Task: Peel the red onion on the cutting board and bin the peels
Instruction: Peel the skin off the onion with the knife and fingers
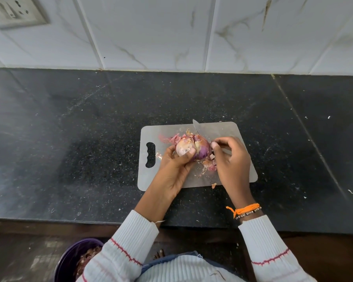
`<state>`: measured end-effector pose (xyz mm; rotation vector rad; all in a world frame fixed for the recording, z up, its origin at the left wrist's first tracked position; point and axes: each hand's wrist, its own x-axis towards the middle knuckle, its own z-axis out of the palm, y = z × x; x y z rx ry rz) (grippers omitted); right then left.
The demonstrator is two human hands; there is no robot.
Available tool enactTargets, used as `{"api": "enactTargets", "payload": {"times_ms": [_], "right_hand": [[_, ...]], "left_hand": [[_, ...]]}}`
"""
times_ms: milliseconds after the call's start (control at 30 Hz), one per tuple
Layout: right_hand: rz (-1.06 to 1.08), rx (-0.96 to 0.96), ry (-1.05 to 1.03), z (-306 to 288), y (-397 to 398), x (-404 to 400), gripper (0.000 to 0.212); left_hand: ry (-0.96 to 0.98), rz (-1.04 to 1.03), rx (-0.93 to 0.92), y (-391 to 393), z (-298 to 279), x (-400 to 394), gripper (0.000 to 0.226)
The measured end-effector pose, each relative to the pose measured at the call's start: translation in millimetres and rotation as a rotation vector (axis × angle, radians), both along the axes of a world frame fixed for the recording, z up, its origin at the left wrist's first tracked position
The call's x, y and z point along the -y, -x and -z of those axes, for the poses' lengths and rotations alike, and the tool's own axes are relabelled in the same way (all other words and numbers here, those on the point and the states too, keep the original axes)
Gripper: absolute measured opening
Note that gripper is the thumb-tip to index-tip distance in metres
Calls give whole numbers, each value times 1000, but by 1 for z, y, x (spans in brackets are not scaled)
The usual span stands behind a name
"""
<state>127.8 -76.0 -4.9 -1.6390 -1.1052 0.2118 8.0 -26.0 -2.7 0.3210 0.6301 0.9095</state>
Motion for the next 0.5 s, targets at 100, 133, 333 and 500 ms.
{"api": "enactTargets", "payload": {"times_ms": [100,133,333,500], "right_hand": [[-71,-52,-26,-8,2,0,8],[-74,-52,-18,-9,2,-1,10],[-34,3,-12,-8,0,0,8],[-16,46,3,-5,-1,-2,4]], "left_hand": [[-34,1,-7,-1,0,1,42],[-45,6,-7,-1,0,1,44],[-128,9,-63,-4,-1,3,47],[-95,11,-65,-4,0,4,45]]}}
